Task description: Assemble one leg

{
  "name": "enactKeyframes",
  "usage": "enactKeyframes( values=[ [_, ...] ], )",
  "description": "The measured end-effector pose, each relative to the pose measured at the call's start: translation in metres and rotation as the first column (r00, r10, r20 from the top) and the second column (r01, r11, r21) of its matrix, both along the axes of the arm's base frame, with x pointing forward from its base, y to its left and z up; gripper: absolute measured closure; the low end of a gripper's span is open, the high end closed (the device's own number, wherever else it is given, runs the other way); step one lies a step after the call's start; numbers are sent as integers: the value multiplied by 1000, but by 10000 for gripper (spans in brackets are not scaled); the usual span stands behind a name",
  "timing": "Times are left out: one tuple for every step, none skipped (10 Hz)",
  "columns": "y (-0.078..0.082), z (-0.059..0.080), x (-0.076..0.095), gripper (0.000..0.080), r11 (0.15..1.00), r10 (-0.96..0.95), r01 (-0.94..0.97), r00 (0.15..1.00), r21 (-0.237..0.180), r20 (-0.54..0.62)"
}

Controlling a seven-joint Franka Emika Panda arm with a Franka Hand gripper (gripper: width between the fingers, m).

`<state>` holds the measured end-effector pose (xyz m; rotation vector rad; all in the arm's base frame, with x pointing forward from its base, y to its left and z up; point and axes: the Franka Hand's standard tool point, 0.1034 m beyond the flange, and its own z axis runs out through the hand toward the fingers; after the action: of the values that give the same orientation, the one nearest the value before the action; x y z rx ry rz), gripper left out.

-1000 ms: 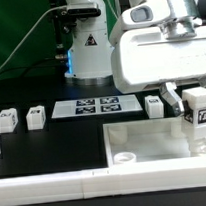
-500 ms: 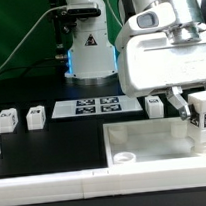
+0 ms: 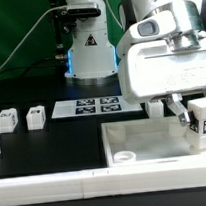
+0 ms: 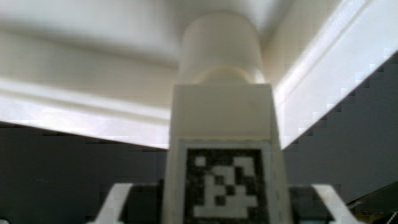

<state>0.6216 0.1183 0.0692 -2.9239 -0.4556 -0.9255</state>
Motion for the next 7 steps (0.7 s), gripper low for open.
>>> enactKeyframes(
  values=[
    [0, 0, 1, 506, 1000, 0, 0, 1000, 0, 1],
    [0, 0, 1, 506, 1000, 0, 0, 1000, 0, 1],
    [1, 0, 1, 506, 1000, 1, -1, 1000, 0, 0],
    [1, 1, 1, 506, 1000, 2, -2, 1000, 1, -2],
    [1, 1, 1, 506, 1000, 2, -2, 1000, 1, -6],
    [0, 2, 2, 506, 1000, 1, -1, 1000, 0, -5],
    [-2, 3, 3, 321, 1000, -1, 1, 1000, 0, -5]
  ],
)
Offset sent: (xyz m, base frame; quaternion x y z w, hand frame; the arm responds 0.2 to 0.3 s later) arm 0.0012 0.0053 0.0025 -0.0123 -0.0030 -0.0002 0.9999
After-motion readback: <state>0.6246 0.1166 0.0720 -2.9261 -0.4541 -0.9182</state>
